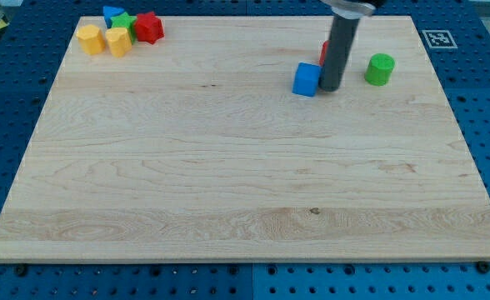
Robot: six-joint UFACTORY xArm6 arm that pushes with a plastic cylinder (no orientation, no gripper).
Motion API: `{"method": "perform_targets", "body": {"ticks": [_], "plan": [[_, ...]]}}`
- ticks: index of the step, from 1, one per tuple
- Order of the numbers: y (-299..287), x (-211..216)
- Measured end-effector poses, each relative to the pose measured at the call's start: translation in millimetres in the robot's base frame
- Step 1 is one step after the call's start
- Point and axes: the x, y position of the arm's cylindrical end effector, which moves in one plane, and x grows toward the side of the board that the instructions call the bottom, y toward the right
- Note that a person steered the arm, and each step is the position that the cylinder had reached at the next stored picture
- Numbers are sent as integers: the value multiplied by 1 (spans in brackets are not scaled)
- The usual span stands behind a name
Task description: Push the blue cube into the yellow heart
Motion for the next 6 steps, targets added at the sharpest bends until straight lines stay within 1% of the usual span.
{"method": "perform_targets", "body": {"ticks": [1, 4, 6], "plan": [[-27, -8], [-91, 0], [-157, -1]]}}
